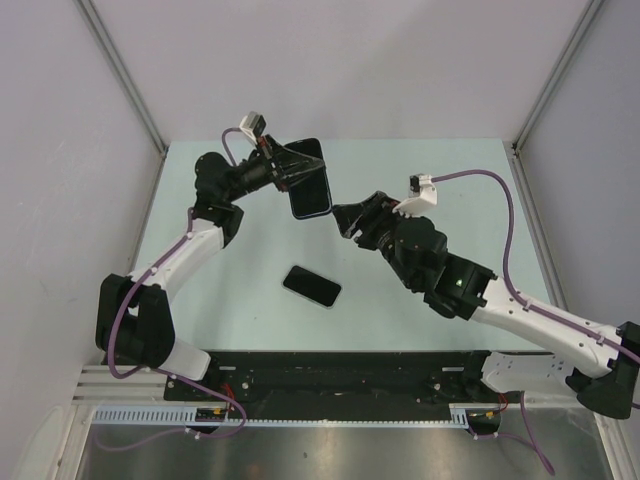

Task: Take the phone out of the phone case
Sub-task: Remove the phone case from the phone.

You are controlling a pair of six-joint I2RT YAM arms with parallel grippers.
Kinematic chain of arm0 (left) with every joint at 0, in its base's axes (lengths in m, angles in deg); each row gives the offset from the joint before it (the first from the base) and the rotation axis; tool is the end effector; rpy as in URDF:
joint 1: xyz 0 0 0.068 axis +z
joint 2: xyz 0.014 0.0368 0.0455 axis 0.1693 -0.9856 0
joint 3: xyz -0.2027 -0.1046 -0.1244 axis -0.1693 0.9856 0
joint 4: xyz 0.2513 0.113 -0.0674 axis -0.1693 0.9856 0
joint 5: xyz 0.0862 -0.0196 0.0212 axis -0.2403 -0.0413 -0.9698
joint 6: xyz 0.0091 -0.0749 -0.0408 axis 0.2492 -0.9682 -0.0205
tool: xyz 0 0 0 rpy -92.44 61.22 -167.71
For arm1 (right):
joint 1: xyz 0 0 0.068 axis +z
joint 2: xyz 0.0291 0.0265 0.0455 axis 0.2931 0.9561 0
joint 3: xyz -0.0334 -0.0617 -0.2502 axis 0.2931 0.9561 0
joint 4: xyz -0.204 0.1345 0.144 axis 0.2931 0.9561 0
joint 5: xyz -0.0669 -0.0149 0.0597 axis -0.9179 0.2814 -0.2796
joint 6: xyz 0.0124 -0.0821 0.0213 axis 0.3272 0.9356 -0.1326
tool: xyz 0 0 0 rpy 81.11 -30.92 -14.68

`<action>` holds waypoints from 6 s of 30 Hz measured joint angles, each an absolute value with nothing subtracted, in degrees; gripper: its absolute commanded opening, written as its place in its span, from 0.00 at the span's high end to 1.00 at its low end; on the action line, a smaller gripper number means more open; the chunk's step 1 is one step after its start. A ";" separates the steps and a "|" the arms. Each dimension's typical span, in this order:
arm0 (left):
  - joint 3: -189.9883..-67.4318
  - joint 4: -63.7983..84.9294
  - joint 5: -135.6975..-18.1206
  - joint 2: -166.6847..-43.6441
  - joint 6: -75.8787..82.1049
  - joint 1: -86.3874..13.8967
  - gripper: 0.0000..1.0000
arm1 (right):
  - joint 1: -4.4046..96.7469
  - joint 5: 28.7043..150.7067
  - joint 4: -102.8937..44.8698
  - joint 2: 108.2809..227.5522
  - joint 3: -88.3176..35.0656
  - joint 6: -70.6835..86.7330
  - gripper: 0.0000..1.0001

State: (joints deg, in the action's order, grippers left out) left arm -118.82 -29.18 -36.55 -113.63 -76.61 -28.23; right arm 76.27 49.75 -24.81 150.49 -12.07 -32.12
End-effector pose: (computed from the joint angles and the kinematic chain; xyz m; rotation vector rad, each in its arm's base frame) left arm 0.3437 -0.1747 0.3625 -0.1026 1.6985 -2.0473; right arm 0.1967 0.2513 0.3683 0.2501 1.7459 0.9039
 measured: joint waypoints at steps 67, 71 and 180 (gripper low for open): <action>-115.33 -36.37 -37.31 -113.18 -80.68 -27.44 0.87 | 62.01 93.31 -73.38 164.83 -1.23 -45.56 1.00; -114.82 -35.62 -38.08 -113.13 -79.48 -29.45 0.51 | 62.50 89.88 -62.71 159.19 -1.03 -42.63 1.00; -129.62 26.95 -63.61 -135.53 -18.23 -48.20 0.00 | 36.51 69.46 -11.13 192.94 -16.01 -11.92 0.98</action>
